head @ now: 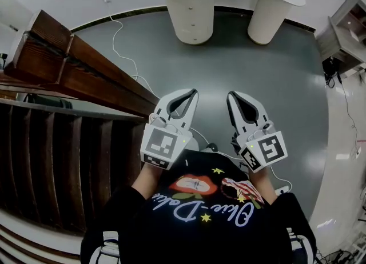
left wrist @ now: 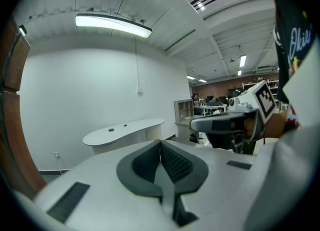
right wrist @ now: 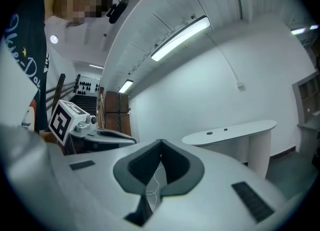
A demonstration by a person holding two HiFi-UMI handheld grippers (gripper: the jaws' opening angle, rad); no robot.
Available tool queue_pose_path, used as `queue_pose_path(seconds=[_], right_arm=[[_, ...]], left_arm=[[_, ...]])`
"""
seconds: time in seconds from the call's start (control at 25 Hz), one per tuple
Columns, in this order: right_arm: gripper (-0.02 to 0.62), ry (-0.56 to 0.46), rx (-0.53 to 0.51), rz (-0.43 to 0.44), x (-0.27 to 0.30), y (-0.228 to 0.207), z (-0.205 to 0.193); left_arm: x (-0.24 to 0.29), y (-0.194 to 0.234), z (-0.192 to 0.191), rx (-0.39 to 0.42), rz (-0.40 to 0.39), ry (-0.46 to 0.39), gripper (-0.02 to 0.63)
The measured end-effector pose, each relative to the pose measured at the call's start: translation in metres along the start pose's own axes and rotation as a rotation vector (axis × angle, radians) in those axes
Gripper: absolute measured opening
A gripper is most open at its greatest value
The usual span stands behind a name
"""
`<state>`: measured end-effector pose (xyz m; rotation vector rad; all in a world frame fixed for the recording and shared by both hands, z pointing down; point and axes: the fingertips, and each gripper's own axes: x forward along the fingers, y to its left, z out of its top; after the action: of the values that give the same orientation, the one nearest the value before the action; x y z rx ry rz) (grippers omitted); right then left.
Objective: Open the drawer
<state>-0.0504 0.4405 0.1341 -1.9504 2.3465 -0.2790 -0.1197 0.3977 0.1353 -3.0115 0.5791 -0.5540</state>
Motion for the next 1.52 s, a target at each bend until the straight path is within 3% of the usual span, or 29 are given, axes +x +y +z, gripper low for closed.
queue_pose_path(seconds=[0.28,0.72,1.52], right_arm=[[0.000,0.011,-0.001,-0.060,-0.003,-0.011,-0.005],[0.000,-0.005,-0.003,-0.178,0.019,-0.062,0.013],[0.000,0.030,-0.001,-0.242,0.145,-0.134,0.019]], left_arm=[[0.014,0.000,-0.001,-0.001,-0.052,-0.014,0.005],[0.082,0.024,0.026,0.001,-0.177,-0.086,0.005],[0.186,0.139,0.028,-0.047,-0.245,-0.078,0.005]])
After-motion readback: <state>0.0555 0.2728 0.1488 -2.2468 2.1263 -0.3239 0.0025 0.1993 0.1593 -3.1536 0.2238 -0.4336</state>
